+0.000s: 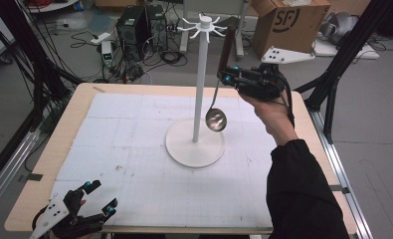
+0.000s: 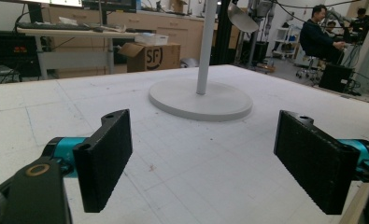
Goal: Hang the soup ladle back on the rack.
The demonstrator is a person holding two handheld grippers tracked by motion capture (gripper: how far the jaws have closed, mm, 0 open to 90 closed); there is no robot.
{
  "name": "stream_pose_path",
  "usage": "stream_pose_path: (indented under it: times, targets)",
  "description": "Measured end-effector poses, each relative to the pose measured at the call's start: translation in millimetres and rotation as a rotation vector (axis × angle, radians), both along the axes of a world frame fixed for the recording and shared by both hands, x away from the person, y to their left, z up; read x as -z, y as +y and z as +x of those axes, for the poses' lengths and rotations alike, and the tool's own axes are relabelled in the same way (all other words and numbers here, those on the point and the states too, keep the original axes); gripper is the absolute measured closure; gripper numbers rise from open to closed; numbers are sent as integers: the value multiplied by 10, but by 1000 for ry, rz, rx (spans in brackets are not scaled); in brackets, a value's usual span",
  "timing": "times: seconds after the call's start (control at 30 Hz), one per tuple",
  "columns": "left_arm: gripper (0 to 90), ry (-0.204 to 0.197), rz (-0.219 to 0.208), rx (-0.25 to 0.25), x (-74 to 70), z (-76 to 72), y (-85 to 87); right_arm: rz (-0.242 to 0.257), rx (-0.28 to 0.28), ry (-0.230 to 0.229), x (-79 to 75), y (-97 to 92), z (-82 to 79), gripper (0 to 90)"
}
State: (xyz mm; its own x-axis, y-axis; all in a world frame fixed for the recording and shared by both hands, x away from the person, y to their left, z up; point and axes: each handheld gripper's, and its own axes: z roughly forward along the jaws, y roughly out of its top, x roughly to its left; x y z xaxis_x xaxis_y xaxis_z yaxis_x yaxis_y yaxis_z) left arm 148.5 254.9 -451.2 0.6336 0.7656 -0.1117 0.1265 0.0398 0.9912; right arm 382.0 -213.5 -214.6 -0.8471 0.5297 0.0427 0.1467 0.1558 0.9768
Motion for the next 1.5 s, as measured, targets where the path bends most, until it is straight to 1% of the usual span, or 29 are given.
stream_pose_path:
  times: [0.17, 0.2, 0.43, 0.67, 0.93, 0.97, 1.07, 1.23, 1.27, 1.3, 1.33, 1.37, 1.5]
  targets:
    - [199, -1, 0, 0, -1, -2, 5, -3, -1, 7, 21, 26, 29, 738]
    - [199, -1, -1, 1, -1, -2, 6, -3, -1, 14, 22, 31, 34, 738]
    - [199, -2, 1, 1, -1, -2, 9, -5, -7, 14, 7, 68, 73, 738]
    - [199, -1, -6, -1, -2, -3, 15, -13, -6, 25, 18, 111, 102, 738]
    - [199, -2, -9, 0, -4, -10, 13, -28, 2, 14, 42, 142, 96, 736]
    - [199, -2, -9, 1, -5, -11, 14, -23, 1, 18, 47, 148, 89, 736]
    - [199, -4, -9, 0, -7, -16, 14, -20, 1, 12, 59, 160, 75, 734]
    - [199, -3, -11, -1, -8, -20, 18, -25, 19, -5, 64, 170, 58, 721]
    - [198, -3, -14, -2, -7, -20, 18, -25, 19, -10, 64, 169, 55, 699]
    - [199, -2, -14, -2, -7, -21, 21, -22, 22, -13, 62, 165, 50, 648]
    - [198, -3, -15, -2, -7, -22, 20, -16, 29, -14, 60, 158, 47, 629]
    - [199, -3, -16, -2, -7, -22, 19, -12, 29, -10, 59, 147, 43, 616]
    - [199, -3, -10, 4, -9, -29, 11, -6, 38, 2, 93, 118, 10, 504]
